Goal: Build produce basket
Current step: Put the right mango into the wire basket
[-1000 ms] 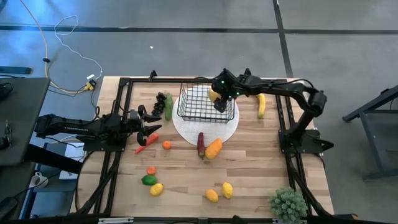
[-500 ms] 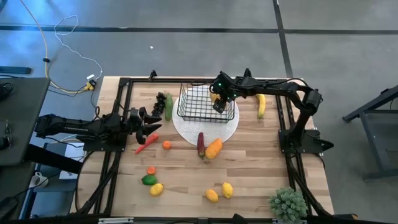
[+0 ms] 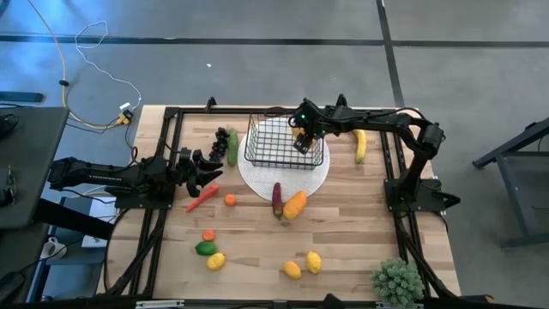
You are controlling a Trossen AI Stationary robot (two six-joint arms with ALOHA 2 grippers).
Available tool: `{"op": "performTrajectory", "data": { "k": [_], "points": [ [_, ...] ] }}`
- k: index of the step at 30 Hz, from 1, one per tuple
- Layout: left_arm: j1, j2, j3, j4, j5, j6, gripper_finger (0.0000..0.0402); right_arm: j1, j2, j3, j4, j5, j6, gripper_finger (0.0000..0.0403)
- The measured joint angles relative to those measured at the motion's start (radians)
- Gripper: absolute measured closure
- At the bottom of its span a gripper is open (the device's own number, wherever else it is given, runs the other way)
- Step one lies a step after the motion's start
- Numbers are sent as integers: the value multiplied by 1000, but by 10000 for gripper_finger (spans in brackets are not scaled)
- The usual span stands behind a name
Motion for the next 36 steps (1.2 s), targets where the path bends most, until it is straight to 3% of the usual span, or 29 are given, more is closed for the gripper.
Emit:
{"op": "performTrajectory", "data": {
  "k": [8,18,29,36],
  "points": [
    [0,0,0,0,0,-2,227,0,0,0,-36,30,50,141],
    [0,0,0,0,6,-1,220,1,-1,0,-41,45,125,137],
    [0,0,0,-16,7,-19,169,1,-2,0,-90,45,204,137],
    [0,0,0,-23,22,-27,170,1,-2,0,-97,42,210,137]
  ]
}}
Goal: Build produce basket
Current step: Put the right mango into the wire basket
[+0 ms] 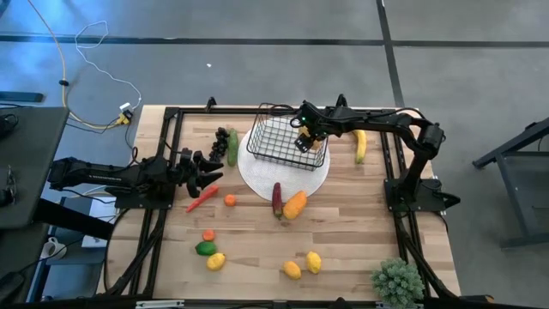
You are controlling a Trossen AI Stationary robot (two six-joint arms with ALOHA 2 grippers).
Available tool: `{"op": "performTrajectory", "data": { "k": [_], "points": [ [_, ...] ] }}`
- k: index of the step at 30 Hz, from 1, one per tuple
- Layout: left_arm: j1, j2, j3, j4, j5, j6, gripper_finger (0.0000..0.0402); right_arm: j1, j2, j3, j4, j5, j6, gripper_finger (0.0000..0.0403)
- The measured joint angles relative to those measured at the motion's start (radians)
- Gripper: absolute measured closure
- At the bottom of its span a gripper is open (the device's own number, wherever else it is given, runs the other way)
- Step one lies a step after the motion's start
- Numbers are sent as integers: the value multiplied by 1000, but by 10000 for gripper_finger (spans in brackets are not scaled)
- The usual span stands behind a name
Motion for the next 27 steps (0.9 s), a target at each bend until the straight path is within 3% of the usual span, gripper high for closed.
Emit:
{"op": "performTrajectory", "data": {
  "k": [15,27],
  "points": [
    [0,0,0,0,13,0,170,3,-52,0,-15,-35,46,137],
    [0,0,0,-1,11,0,171,5,-58,73,-45,-59,-80,137]
  ]
}}
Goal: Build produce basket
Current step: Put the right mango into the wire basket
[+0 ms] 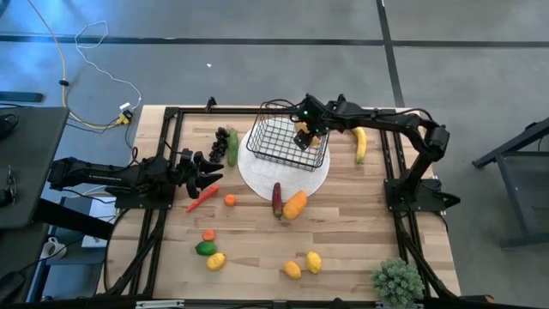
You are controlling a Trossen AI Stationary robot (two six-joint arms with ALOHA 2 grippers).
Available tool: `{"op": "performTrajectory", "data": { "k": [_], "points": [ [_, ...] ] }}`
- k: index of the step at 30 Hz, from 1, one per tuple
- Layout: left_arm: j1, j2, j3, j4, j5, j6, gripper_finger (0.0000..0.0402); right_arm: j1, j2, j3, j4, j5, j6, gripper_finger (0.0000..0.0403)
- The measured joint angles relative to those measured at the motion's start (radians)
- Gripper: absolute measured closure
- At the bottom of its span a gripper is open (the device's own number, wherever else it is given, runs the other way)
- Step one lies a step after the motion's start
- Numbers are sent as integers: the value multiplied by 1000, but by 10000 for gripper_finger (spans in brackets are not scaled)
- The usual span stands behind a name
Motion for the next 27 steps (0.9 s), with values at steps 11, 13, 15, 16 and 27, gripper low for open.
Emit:
{"op": "performTrajectory", "data": {
  "k": [11,13,15,16,27],
  "points": [
    [0,0,0,0,0,-13,171,-13,0,0,-65,-38,-42,136],
    [0,0,0,0,0,-36,171,-13,0,0,-66,-39,-54,136],
    [0,0,0,0,0,-51,171,-13,0,0,-72,-30,-63,136],
    [0,0,0,0,0,-52,171,-13,0,0,-73,-16,-65,136],
    [0,0,0,0,-4,-52,171,-6,0,0,-30,52,-104,137]
  ]
}}
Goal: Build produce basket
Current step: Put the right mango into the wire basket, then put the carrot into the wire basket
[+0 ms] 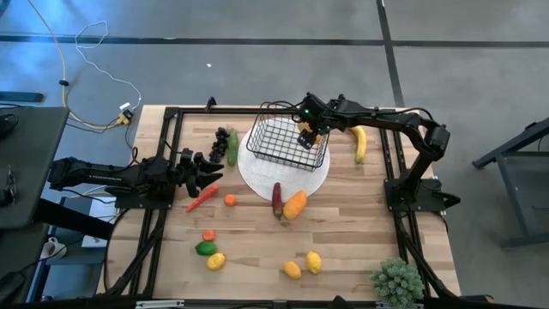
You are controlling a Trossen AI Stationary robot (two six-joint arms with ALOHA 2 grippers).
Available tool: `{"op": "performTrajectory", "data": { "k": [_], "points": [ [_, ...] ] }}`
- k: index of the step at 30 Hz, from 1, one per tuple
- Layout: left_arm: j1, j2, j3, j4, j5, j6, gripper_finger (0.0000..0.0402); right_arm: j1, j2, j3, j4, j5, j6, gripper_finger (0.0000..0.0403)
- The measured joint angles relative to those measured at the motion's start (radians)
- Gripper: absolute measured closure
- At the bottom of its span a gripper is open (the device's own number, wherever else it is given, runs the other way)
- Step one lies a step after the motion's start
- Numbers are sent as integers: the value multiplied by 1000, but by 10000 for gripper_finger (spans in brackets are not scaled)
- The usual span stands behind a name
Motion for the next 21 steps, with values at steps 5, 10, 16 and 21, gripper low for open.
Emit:
{"op": "performTrajectory", "data": {
  "k": [5,10,16,21],
  "points": [
    [0,0,0,0,-1,0,171,8,0,-1,-5,-12,20,137],
    [0,0,0,0,-2,-1,171,-3,0,-1,-10,-36,43,137],
    [0,0,0,0,-4,-1,171,-19,0,-2,-59,-60,46,119],
    [0,0,0,0,-4,-1,171,-27,0,-2,-61,-39,46,101]
  ]
}}
